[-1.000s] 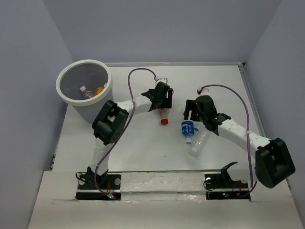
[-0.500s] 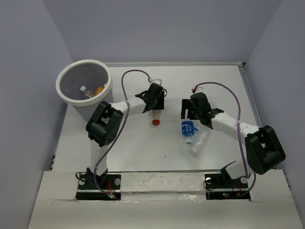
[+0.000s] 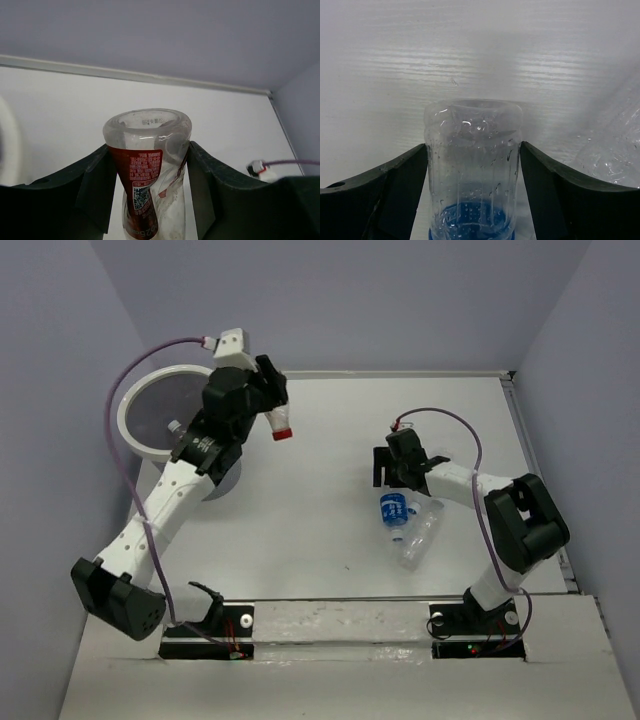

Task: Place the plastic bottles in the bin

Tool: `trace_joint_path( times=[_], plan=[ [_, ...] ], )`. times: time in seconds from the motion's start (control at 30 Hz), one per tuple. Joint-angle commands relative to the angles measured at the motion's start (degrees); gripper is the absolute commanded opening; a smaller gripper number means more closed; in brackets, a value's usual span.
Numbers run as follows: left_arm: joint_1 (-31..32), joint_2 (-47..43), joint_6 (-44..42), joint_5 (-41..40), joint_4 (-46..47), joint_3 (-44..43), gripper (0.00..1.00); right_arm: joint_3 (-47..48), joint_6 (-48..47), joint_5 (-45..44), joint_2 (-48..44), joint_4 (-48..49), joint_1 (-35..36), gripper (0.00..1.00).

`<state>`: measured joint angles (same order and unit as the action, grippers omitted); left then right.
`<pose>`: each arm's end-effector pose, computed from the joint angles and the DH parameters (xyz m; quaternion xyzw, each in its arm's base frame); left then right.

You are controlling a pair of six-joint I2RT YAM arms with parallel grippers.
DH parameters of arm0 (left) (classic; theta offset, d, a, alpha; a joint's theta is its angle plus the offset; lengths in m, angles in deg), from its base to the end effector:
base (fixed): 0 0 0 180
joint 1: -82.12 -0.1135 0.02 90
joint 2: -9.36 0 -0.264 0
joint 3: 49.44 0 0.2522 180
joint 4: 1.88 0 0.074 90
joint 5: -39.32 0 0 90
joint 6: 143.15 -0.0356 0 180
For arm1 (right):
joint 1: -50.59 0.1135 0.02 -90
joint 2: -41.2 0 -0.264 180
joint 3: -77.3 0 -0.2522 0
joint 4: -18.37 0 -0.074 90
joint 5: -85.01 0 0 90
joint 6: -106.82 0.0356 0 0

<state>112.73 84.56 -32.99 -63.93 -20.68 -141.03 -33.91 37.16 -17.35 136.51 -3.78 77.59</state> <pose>0.2650 -0.1473 0.4353 -0.0142 0.7213 -0.2195 0.6568 0.3081 0.1484 0.1821 -0.0161 0.9309 0.0486 0.3618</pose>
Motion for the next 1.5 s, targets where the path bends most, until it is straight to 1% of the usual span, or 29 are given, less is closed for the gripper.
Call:
trace_joint_path(
  times=[0.0, 0.07, 0.1, 0.13, 0.2, 0.23, 0.37, 0.4, 0.43, 0.47, 0.5, 0.53, 0.57, 0.63, 0.67, 0.73, 0.77, 0.8, 0.87, 0.93, 1.03, 1.13, 1.17, 1.2, 1.23, 1.3, 1.33, 1.37, 1.47],
  plan=[
    [-10.97, -4.26, -2.84, -6.07, -5.15, -1.54, 0.2, 2.81, -0.3, 0.14, 1.02, 0.38, -0.29, 0.78],
    [-14.68, -6.2, -3.81, -10.88, -5.68, -1.81, 0.2, 3.42, -0.12, 0.67, 1.63, 0.38, -0.29, 0.76],
    [-16.62, -6.47, -3.9, -11.78, -5.77, -2.07, 0.2, 3.68, -0.12, 1.19, 1.9, 0.38, -0.29, 0.76],
    [-20.64, -6.73, -3.9, -12.49, -5.6, -2.24, 0.21, 3.95, -0.21, 1.89, 2.16, 0.3, -0.29, 0.75],
    [-25.23, -6.56, -2.51, -10.48, -5.86, -3.65, 0.21, 4.13, -0.3, 2.25, 2.69, 0.3, -0.29, 0.75],
    [-28.73, -6.47, -1.63, -10.21, -5.51, -4.09, 0.21, 4.13, -0.39, 2.25, 2.69, 0.3, -0.29, 0.74],
    [-32.54, -4.8, -2.75, -15.55, -2.88, -5.15, 0.21, 3.95, -0.65, 2.34, 2.95, 0.47, -0.29, 0.67],
    [-32.63, -4.54, -3.2, -19.31, -2.0, -4.97, 0.21, 3.86, -0.56, 2.51, 2.95, 0.65, -0.29, 0.64],
    [-32.72, -3.84, -3.9, -20.83, 0.09, -4.36, 0.21, 3.69, -0.39, 2.95, 2.87, 1.0, -0.29, 0.59],
    [-32.72, -3.48, -4.51, -22.41, 1.16, -3.83, 0.22, 3.51, -0.21, 3.22, 2.78, 1.26, -0.29, 0.58],
    [-32.72, -3.05, -5.48, -24.78, 3.0, -2.78, 0.22, 3.42, -0.12, 3.57, 2.69, 1.44, -0.29, 0.54],
    [-32.72, -3.04, -5.57, -25.24, 3.89, -2.08, 0.22, 3.42, -0.12, 3.57, 2.69, 1.44, -0.29, 0.54],
    [-32.72, -2.95, -5.83, -24.8, 4.59, -1.2, 0.24, 3.34, 0.05, 4.01, 2.34, 1.79, -0.29, 0.46],
    [-32.81, -3.39, -6.01, -23.93, 8.01, 1.78, 0.29, 2.9, 0.32, 4.53, 1.73, 2.84, -0.29, 0.42],
    [-32.72, -3.57, -5.93, -23.23, 8.64, 2.58, 0.41, 2.46, 0.49, 4.71, 0.85, 3.19, -0.29, 0.41],
    [-32.72, -3.74, -5.84, -22.17, 9.43, 3.81, 0.61, 2.28, 0.75, 5.06, -0.2, 3.63, -0.29, 0.4],
    [-32.81, -4.09, -5.66, -20.68, 9.26, 3.82, 0.78, 1.93, 1.02, 6.02, -0.82, 4.07, -0.29, 0.39],
    [-32.72, -4.44, -5.49, -19.45, 9.17, 3.99, 0.84, 1.84, 0.93, 6.73, -1.43, 4.51, -0.29, 0.39],
    [-32.63, -6.2, -4.87, -17.08, 9.52, 4.35, 0.94, 1.58, 1.54, 8.22, -3.72, 5.39, -0.29, 0.38],
    [-32.55, -8.04, -4.35, -14.79, 9.17, 4.08, 0.97, 1.58, 2.07, 9.28, -6.08, 6.0, 0.85, 0.38],
    [-31.58, -10.76, -4.08, -12.15, 7.95, 3.3, 0.99, 1.84, 2.95, 9.99, -9.16, 7.23, 2.34, 0.38],
    [-30.88, -14.88, -2.59, -5.66, 5.75, 3.64, 0.99, 3.15, 3.74, 10.25, -12.59, 9.51, 4.89, 0.38],
    [-30.87, -16.21, -1.28, -0.16, 5.39, 4.16, 0.99, 3.85, 4.09, 10.51, -13.3, 9.96, 5.86, 0.38],
    [-30.87, -17.7, -0.57, 3.29, 5.22, 5.13, 0.99, 4.64, 4.1, 10.69, -14.0, 10.4, 6.91, 0.39],
    [-30.53, -20.85, -0.04, 6.37, 5.13, 7.4, 0.99, 7.0, 4.1, 10.52, -14.97, 11.1, 8.05, 0.39],
    [-28.77, -23.94, 1.72, 16.9, 5.13, 9.52, 0.99, 10.09, 3.57, 10.25, -15.24, 11.63, 11.65, 0.39],
    [-28.5, -25.61, 3.46, 19.91, 3.91, 10.57, 0.99, 11.76, 3.31, 10.16, -15.15, 11.81, 12.71, 0.39],
    [-28.24, -28.93, 4.18, 24.46, 2.85, 12.59, 0.99, 15.25, 2.7, 9.81, -14.63, 12.59, 15.16, 0.39],
    [-27.89, -36.16, 5.85, 28.36, 0.48, 16.55, 0.99, 21.07, 0.76, 7.53, -12.44, 14.35, 18.34, 0.39]
  ],
)
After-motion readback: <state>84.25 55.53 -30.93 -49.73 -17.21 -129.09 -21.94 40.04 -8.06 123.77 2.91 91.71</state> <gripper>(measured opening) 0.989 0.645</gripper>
